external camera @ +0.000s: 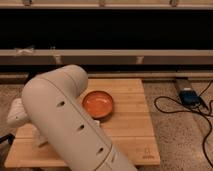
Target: Stand the bottle upright
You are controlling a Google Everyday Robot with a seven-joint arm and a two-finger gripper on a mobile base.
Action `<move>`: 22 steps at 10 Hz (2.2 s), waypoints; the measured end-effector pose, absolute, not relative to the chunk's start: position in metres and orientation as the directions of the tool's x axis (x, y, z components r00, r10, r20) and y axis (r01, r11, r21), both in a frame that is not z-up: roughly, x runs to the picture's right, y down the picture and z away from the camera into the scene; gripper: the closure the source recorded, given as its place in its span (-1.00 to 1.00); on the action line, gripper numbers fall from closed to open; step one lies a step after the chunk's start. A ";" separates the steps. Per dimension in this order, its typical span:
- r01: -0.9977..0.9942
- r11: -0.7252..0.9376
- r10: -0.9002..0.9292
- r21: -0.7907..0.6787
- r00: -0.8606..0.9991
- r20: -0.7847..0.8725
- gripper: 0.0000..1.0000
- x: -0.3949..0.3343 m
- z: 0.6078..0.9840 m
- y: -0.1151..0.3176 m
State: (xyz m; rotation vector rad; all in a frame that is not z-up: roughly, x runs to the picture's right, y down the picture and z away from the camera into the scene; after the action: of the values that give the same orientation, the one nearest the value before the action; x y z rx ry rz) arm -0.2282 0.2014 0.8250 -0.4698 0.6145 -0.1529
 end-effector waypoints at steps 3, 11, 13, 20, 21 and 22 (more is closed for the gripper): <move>-0.020 0.891 -0.228 -0.453 0.844 -0.486 1.00 -0.236 0.802 0.189; -0.113 0.886 -0.036 -0.450 0.950 -0.310 1.00 -0.250 0.749 0.155; -0.138 0.877 0.014 -0.459 0.965 -0.263 1.00 -0.251 0.741 0.148; -0.190 0.839 0.203 -0.511 0.979 -0.029 1.00 -0.255 0.717 0.129; -0.199 0.835 0.222 -0.514 0.975 -0.017 1.00 -0.252 0.715 0.127; -0.206 0.832 0.240 -0.515 0.971 -0.002 1.00 -0.250 0.714 0.124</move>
State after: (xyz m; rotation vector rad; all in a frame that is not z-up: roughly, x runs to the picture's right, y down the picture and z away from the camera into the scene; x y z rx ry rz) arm -0.2503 0.1242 0.7143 -0.5388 -0.0639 0.2366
